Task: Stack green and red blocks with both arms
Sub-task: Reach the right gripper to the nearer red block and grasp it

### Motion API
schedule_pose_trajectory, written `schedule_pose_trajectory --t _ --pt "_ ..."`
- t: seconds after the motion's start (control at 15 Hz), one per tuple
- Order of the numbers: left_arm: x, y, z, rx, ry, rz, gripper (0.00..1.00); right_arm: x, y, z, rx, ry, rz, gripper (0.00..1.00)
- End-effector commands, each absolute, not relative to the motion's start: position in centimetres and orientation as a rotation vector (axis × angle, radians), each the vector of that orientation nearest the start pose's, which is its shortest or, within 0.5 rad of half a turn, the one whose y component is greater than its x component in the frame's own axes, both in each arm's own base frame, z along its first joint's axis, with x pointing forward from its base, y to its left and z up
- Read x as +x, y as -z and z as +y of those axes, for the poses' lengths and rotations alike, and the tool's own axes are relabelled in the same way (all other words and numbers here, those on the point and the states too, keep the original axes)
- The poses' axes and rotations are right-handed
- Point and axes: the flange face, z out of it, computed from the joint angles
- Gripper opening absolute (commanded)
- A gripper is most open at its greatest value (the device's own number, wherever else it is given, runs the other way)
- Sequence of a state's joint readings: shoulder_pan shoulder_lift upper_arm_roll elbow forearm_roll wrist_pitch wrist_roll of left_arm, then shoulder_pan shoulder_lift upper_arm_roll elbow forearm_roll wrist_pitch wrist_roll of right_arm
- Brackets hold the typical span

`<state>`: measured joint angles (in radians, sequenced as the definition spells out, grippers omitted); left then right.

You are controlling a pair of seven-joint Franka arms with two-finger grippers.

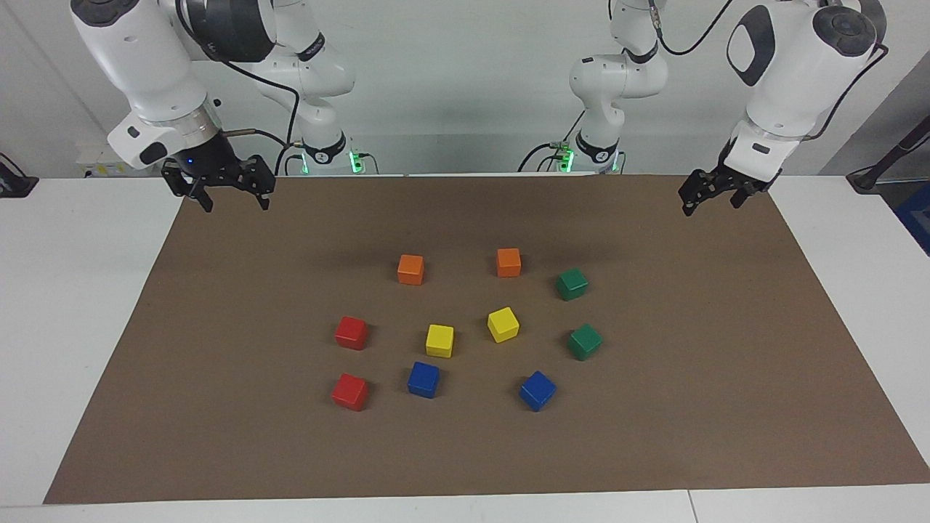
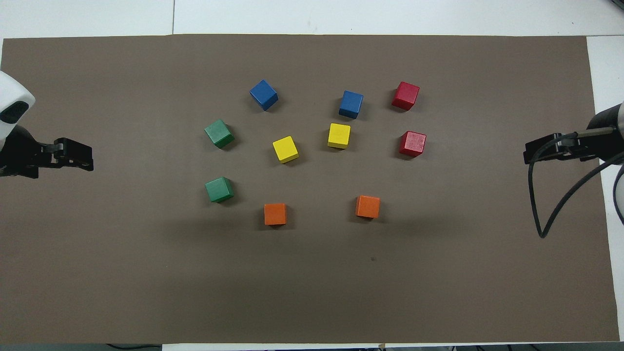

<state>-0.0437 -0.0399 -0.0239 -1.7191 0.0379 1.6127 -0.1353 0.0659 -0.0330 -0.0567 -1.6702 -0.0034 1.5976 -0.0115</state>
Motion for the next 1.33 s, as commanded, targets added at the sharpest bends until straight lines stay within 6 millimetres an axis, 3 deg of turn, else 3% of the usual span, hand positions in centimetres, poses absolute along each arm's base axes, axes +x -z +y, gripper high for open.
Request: schedule_pose_trajectory --t 0.0,0.33,0.47,0.67,0.87,1.07,1.27 --pt "53.6 -58.4 -2.9 -3.085 -0.095 -0.097 1.0 53.8 -60.1 0.2 -3.156 -0.044 -0.053 1.0" --pt "53.7 -58.5 -2.9 -3.086 -0.09 -0.097 1.0 53.5 -59.6 0.7 -3.155 -0.044 -0.048 1.0" --pt "53.6 -58.5 -2.9 -3.085 -0.092 -0.097 1.0 54.1 -58.5 0.9 -3.152 0.022 0.078 1.0" --pt "53.6 -58.5 -2.9 -3.085 -0.092 -0.095 1.0 54.7 -53.7 5.0 -3.129 0.025 0.363 1.0" --pt "53.6 -58.5 -2.9 -3.085 -0.092 -0.097 1.0 57.8 -47.0 9.2 -3.106 0.031 0.528 1.0" --pt "53.6 -58.4 -2.9 -3.085 -0.094 -0.095 1.0 59.8 -42.4 11.6 -3.081 0.069 0.601 1.0" --pt "53.6 -58.5 -2.9 -3.085 -0.092 -0.097 1.0 61.4 -38.4 12.3 -3.068 0.114 0.601 1.0"
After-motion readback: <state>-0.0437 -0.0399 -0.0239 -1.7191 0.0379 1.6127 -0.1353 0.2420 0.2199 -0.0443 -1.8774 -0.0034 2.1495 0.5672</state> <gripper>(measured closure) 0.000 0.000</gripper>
